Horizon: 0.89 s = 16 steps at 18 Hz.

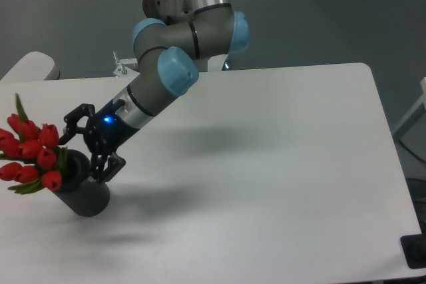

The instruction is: Insert the flowers into the vase

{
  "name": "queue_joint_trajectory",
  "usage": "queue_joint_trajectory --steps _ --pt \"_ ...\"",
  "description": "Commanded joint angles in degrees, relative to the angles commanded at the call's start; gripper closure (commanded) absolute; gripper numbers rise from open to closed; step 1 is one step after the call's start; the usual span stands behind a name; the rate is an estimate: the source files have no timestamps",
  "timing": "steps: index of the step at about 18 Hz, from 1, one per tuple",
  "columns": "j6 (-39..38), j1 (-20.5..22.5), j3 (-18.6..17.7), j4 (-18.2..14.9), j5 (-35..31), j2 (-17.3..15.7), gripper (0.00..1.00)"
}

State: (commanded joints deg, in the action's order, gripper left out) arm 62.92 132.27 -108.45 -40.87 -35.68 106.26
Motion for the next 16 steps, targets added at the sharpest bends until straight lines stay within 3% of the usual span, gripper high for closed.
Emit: queue_joint_trajectory --steps 7,16 --pt "2.6 6.2 0.3 -0.3 -3.6 -4.3 0.0" --pt "2.9 13.2 10.6 -0.4 -19.8 -4.1 0.0"
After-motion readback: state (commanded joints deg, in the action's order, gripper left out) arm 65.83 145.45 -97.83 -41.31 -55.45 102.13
